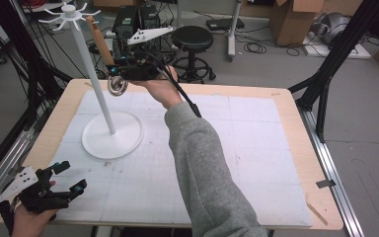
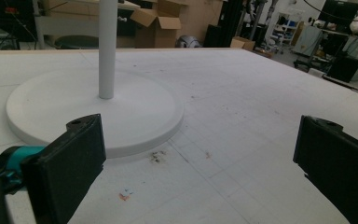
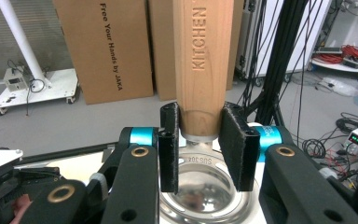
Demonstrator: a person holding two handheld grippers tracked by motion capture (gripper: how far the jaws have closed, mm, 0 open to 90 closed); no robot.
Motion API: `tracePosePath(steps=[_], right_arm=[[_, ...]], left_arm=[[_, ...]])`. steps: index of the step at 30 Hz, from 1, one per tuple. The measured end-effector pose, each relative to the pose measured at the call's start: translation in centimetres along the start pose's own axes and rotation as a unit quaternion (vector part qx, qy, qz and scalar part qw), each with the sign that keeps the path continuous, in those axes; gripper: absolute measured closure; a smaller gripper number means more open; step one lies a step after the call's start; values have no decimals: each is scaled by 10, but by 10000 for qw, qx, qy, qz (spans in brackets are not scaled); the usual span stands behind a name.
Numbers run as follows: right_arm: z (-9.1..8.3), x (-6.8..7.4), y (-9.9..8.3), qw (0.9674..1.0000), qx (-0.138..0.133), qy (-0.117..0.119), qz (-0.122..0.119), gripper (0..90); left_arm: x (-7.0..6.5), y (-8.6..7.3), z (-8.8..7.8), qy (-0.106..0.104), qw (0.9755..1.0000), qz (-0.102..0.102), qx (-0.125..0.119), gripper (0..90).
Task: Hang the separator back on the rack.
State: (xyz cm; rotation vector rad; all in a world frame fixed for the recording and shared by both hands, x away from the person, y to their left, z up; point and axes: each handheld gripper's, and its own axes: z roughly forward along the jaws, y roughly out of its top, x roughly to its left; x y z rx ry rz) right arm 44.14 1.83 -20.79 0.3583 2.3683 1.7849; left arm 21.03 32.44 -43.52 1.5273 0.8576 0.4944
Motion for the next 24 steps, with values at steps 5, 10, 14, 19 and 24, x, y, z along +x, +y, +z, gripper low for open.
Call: tracePosePath(steps=[5, 10, 14, 19, 24], right_arm=[[0, 0, 0, 10000, 8, -22, -4, 699], [-1, 2, -1, 9999, -5, -85, -63, 693], [-2, 3, -3, 9998, -27, -146, -106, 660], [-13, 6, -5, 9994, -209, -264, -115, 511], [-25, 11, -13, 9988, -309, -252, -282, 362]], left_arm=[[0, 0, 0, -3, 10000, -6, 2, 26], [0, 0, 0, -4, 10000, 9, 25, 27], [0, 0, 1, 18, 10000, 1, 27, 27], [-1, 0, 1, 4, 10000, 47, 68, 26], [0, 1, -2, 65, 10000, -3, -31, 26]])
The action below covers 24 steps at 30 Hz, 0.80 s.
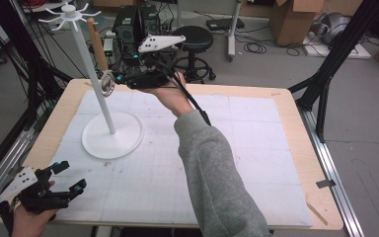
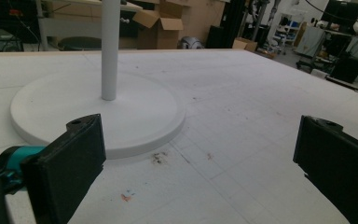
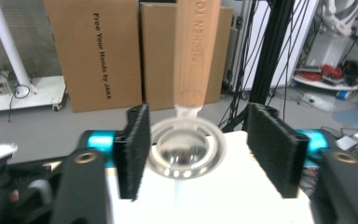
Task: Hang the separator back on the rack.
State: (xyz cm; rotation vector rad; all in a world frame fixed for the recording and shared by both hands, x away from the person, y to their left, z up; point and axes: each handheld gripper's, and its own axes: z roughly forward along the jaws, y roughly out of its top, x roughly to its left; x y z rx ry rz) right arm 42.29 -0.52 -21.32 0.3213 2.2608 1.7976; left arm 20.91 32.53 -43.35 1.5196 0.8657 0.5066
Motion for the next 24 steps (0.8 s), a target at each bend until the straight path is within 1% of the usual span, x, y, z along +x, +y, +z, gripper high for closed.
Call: tracePosePath(steps=[1, 2, 3, 5, 7, 10, 12, 13, 15, 16, 17, 19, 22, 24], right_arm=[[-2, 1, -2, 10000, 26, 40, -42, 340], [-4, 1, -4, 9999, 64, 41, -110, 303], [-7, 1, -6, 9999, 66, 15, -126, 287], [-13, -1, -10, 9999, -8, 89, -78, 259], [-19, -1, -15, 9999, -53, 67, -83, 219], [-25, -2, -23, 9998, 61, 163, -99, 170], [-30, -1, -28, 9997, 133, 178, -123, 133], [-32, -1, -30, 9997, 113, 184, -132, 103], [-38, 1, -33, 9998, 68, 179, -91, 74], [-40, 2, -35, 9998, 58, 182, -95, 14], [-41, 2, -36, 9999, 53, 117, -79, 3], [-45, 3, -39, 9999, 55, 100, -103, 4], [-53, 5, -42, 9999, -11, 131, -83, 3], [-57, 6, -45, 9999, -3, 101, -72, 3]], left_arm=[[0, 0, 0, 2, 10000, -3, -14, 27], [1, 0, 0, 17, 10000, -6, -8, 26], [1, 0, 0, 23, 10000, -8, 10, 26], [2, -2, 0, 41, 10000, -14, 55, 26], [1, -2, 1, 45, 10000, -20, 67, 26], [0, -1, 1, 39, 10000, -4, 29, 27], [0, -1, 2, 45, 10000, 1, 47, 26], [0, -1, 2, 41, 10000, 11, 65, 26], [-1, -1, 3, 40, 10000, 4, 69, 26], [-1, -1, 3, 32, 10000, 7, 71, 27], [-2, -1, 4, 30, 10000, 12, 77, 26], [-3, -1, 5, 10, 9999, 31, 98, 27], [-4, -1, 6, -1, 10000, 33, 77, 26], [-4, 0, 7, -5, 10000, 38, 81, 26]])
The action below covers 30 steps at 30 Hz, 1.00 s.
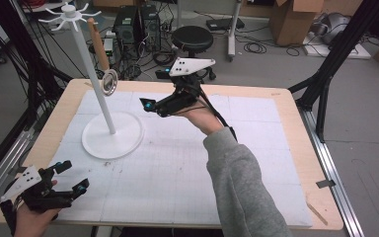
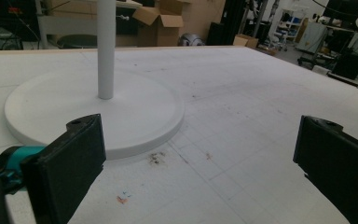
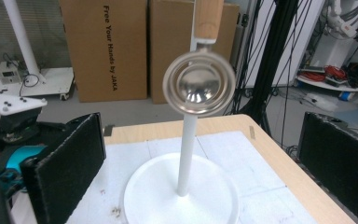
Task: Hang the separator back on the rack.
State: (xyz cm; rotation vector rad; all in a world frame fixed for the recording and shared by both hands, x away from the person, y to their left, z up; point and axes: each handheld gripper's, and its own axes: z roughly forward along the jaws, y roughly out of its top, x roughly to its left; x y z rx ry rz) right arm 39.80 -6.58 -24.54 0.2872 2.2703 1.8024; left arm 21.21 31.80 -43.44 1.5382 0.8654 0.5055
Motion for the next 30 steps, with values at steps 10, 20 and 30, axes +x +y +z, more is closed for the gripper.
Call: tracePosePath(steps=[10, 20, 30], right_arm=[[-25, 3, -26, 9999, 34, -46, 86, 3], [-52, 9, -56, 9998, 44, -173, 87, 4], [-77, 15, -89, 9990, 78, -416, 174, 4]], left_arm=[[-3, 2, 2, -61, 10000, 25, -55, 26], [-4, 3, 2, -71, 9999, 44, -121, 27], [-4, 4, 6, -104, 9998, 97, -148, 26]])
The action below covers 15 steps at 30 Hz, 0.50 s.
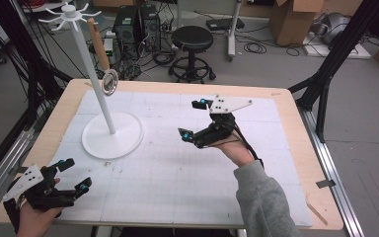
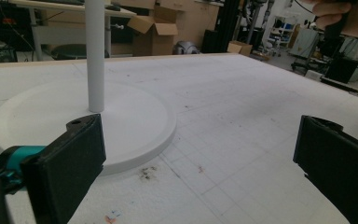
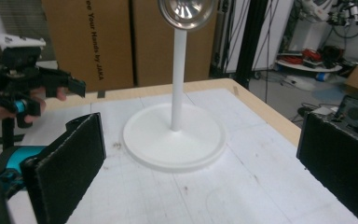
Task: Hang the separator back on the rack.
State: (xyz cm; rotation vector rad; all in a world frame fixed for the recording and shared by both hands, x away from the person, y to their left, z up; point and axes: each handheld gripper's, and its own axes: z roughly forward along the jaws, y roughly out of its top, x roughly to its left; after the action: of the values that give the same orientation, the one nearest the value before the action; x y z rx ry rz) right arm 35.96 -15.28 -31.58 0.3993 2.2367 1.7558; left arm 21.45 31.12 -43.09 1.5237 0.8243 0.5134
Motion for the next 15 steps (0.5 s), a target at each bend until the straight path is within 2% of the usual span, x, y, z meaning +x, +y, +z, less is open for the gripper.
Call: tracePosePath(steps=[4, 7, 9, 15], right_arm=[[-10, 2, -15, 10000, 2, -62, 47, 4], [-18, 4, -28, 9997, -118, -177, 76, 4], [-24, 4, -37, 9994, -188, -239, 161, 4], [-40, 0, -57, 9984, -146, -412, 355, 4]], left_arm=[[-1, 0, 3, -9, 10000, -21, 5, 26], [-1, 1, 4, -30, 10000, 1, -10, 26], [-1, 1, 5, -31, 10000, 7, -13, 26], [0, 0, 8, -29, 10000, -22, -21, 26]])
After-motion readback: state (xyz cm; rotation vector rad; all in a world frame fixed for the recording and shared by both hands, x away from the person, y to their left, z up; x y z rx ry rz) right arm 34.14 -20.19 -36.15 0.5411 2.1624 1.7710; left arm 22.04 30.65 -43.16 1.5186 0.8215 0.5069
